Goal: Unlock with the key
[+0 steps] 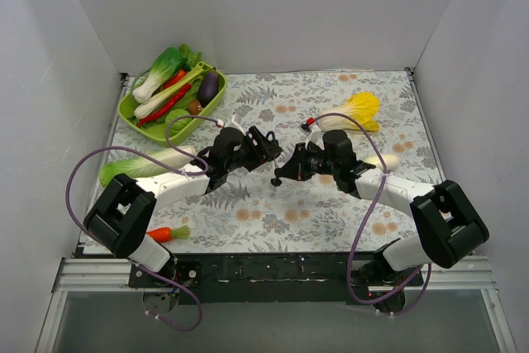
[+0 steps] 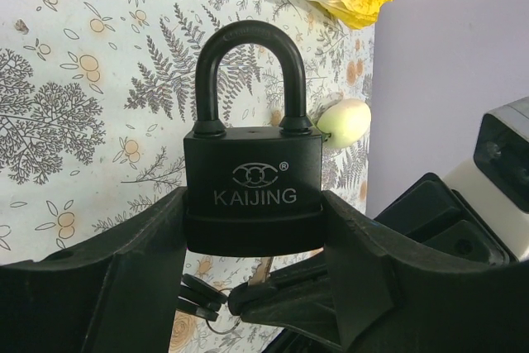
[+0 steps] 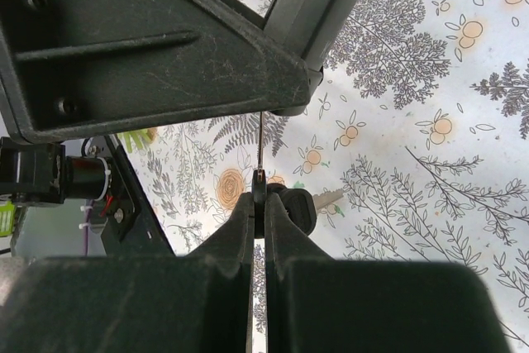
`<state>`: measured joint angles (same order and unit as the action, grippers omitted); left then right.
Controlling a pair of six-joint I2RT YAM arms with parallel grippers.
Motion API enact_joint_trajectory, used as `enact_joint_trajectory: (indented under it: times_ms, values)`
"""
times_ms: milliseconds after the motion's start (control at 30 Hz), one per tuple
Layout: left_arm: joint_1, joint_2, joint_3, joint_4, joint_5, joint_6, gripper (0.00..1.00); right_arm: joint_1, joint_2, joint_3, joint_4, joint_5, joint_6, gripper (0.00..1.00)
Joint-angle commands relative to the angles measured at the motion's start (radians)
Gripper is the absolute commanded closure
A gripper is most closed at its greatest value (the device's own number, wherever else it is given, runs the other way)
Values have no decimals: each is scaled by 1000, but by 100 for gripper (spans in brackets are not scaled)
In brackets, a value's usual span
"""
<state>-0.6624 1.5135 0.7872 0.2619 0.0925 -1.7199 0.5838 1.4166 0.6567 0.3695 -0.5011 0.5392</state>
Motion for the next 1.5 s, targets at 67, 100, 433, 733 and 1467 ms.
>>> enact_joint_trajectory:
  times_ms: [67,100,433,733,1467]
  values:
    - [-2,-7,64,57,7,9,100,-2,19,38,45,-16,-5,99]
    - [-2,-9,63,59,6,9,100,-2,19,38,45,-16,-5,99]
    - [-2,-16,52,63,6,14,100,-6,44,70,42,-16,-13,99]
    - [-2,-22,44,63,4,19,100,-9,35,84,23,-4,-25,99]
    - [-3,-33,26,76,-5,20,100,-30,25,112,39,30,-13,99]
